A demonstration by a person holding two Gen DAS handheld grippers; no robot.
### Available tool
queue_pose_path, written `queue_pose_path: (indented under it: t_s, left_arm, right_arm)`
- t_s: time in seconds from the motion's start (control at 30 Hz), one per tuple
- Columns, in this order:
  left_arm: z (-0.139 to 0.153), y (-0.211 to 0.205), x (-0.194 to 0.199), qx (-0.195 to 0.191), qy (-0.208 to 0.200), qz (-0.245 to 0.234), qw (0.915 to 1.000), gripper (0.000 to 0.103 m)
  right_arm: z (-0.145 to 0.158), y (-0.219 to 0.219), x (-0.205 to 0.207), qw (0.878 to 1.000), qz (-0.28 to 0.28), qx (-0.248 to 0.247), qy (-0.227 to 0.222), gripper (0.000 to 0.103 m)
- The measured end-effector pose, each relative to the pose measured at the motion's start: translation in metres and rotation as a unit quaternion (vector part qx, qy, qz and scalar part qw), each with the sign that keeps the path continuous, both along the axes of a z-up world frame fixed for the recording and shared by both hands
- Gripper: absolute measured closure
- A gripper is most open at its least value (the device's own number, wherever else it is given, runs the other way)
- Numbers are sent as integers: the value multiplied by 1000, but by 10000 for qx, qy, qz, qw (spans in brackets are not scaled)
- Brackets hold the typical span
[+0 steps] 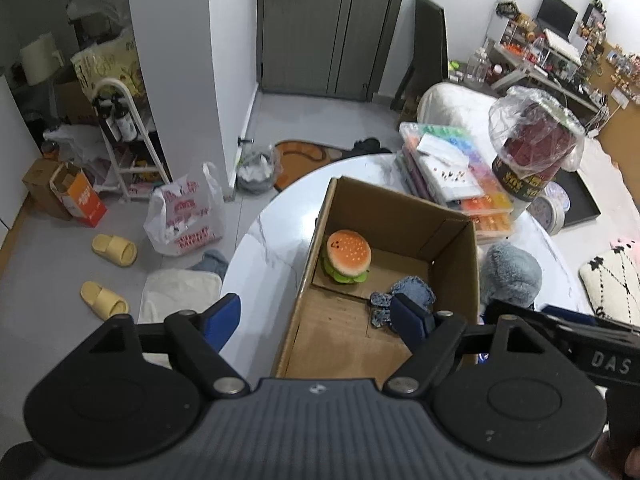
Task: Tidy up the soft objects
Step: 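Open the left tool to drop the hamburger while the right tool releases the denim plush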
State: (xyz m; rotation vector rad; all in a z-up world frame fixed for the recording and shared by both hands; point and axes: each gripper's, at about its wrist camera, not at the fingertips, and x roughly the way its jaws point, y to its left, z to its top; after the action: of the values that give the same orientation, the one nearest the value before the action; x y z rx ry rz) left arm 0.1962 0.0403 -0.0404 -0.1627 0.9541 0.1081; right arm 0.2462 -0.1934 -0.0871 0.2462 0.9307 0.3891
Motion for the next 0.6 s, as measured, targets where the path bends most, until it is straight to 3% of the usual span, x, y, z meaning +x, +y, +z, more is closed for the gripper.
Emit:
queue_pose_path:
  t_s: [0.17,0.4,0.6]
  left_arm:
    - [6,-9,-10,111,-144,-61,9998,22]
    - [11,-14,-21,37,84,-212,9997,22]
    - [20,-21,-38,194,68,-319,9993,22]
  right_arm:
    - [4,-14,-15,9999,-151,6,-57,3]
    - [11,-26,-31,9995,-259,-53,-145,0]
    - [20,-34,-45,9995,-248,-70,-186,0]
